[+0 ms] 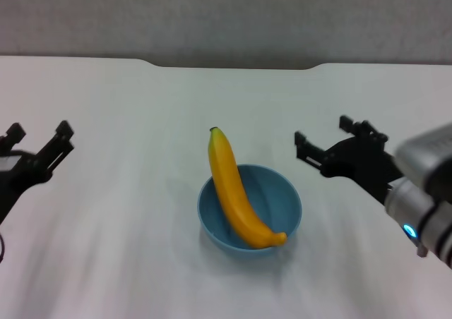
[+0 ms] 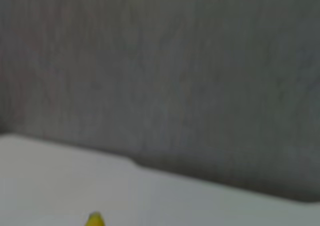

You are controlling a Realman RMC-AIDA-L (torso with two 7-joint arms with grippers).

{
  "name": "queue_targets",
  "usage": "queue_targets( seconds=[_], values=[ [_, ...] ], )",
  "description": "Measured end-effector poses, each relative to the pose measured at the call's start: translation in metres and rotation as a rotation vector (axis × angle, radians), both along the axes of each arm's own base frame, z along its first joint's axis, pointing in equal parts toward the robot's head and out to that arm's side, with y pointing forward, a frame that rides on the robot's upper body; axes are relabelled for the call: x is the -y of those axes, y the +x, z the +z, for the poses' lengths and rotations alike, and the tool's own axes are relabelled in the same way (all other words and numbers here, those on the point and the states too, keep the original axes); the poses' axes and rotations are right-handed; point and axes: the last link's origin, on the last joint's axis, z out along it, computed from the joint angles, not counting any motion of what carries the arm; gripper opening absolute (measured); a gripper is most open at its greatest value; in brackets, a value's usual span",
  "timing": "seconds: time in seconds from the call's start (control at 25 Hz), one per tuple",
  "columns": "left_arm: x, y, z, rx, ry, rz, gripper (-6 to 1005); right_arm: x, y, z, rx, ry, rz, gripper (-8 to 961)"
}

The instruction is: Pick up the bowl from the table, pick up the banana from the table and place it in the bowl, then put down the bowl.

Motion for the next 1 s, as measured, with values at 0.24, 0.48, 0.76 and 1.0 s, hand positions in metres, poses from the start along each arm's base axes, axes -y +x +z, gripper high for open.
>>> queue_targets(
  seconds=[0.24,0.48,0.76,1.0],
  values=[
    [0.009,-0.021,-0.006,0.09,0.064,-0.146,892,0.016,0.03,0.006,-0.1,0.133,0.117,904],
    [0.007,-0.037,-0.011,0.074,0.08,-0.138,892,0.03,0.057,0.015,-0.165,0.222,0.215,904],
    [0.002,-0.053,-0.026,0.02,0.041,-0.058,892,0.034,0.086,0.013,-0.152,0.226,0.136,904],
    [0.0,-0.073,-0.024,0.051,0.062,0.069,892,0.031,0.097,0.013,-0.136,0.225,0.108,904]
  ],
)
